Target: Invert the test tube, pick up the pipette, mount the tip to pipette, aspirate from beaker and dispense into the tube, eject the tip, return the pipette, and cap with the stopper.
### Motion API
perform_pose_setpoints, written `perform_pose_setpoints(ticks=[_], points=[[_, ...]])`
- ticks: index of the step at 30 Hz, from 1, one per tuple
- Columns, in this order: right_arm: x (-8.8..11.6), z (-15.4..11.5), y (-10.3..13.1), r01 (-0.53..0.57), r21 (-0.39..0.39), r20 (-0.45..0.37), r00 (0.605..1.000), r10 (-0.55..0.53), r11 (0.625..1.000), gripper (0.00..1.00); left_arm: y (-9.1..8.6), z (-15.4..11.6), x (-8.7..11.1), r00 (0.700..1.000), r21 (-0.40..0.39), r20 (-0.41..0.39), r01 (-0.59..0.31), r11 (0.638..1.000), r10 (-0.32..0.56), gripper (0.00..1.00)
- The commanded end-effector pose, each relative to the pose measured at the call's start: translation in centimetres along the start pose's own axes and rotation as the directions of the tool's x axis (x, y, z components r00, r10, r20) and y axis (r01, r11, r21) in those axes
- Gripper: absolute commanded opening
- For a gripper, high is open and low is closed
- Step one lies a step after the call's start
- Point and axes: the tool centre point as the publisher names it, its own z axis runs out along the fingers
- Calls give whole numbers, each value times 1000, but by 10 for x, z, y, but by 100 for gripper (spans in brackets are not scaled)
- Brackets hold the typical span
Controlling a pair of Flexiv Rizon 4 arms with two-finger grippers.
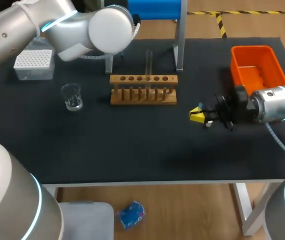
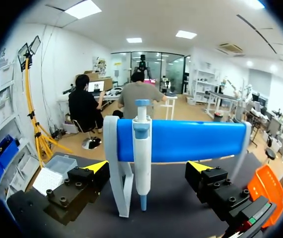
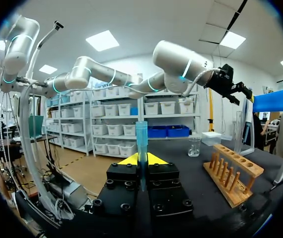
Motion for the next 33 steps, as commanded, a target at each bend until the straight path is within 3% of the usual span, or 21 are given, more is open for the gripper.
perform_pose_setpoints(ticks=[1,19,33], points=[[1,-1,0,1,0,1,1000,-1,1000,0,-2,10,5,999,2,29,14,1000,-14,100],[1,-1,0,1,0,1,1000,-1,1000,0,-10,36,11,999,19,46,27,999,-28,100],[1,-1,0,1,0,1,1000,-1,1000,0,-15,39,9,995,46,96,16,999,-21,100]])
